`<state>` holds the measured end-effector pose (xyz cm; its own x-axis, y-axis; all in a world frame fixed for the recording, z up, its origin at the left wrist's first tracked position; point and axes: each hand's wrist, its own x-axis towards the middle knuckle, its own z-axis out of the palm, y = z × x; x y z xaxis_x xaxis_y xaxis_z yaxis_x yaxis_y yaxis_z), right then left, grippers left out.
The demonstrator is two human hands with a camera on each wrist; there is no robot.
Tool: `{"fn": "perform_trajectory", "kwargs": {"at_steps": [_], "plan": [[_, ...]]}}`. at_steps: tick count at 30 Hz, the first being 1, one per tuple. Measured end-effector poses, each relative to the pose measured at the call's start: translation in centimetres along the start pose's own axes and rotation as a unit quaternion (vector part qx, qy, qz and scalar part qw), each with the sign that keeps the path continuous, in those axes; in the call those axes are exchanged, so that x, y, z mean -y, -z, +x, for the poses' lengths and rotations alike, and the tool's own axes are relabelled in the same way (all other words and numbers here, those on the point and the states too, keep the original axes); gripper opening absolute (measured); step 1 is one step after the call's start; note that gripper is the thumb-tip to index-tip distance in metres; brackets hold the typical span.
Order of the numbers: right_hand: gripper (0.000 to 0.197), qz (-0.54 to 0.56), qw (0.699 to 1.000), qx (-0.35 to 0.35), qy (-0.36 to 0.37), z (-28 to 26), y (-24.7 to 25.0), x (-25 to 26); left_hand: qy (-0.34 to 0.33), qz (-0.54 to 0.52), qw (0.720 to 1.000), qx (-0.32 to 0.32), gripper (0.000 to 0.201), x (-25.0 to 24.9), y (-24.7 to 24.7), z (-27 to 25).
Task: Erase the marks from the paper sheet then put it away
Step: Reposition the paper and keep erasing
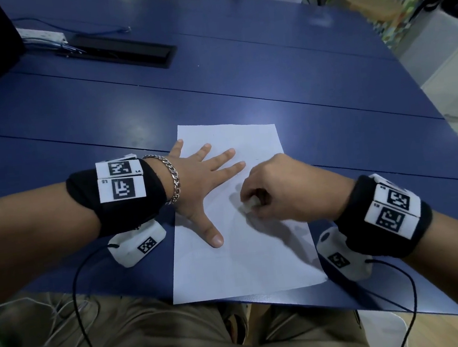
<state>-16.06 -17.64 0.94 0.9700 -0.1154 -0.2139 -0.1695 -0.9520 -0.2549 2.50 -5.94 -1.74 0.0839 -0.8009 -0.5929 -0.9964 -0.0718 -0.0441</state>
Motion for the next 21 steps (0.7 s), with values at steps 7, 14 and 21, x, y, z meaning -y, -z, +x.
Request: {"fn": "perform_trajectory", "kwargs": {"at_steps": [7,14,21], "plan": [[0.019,0.019,0.995,-0.051,-0.089,0.8,1.3,-3.5,-0.006,0.006,1.0,-0.013,0.158,0.0,-0.2,0.2],[0.01,0.017,0.998,-0.029,-0.044,0.2,0.8,-1.6,0.008,0.012,1.0,0.004,0.154,-0.6,0.5,0.0],[0.01,0.01,0.999,-0.02,-0.04,-0.6,0.5,-1.4,0.012,0.009,1.0,0.008,0.152,-0.8,0.5,-0.1]]}}
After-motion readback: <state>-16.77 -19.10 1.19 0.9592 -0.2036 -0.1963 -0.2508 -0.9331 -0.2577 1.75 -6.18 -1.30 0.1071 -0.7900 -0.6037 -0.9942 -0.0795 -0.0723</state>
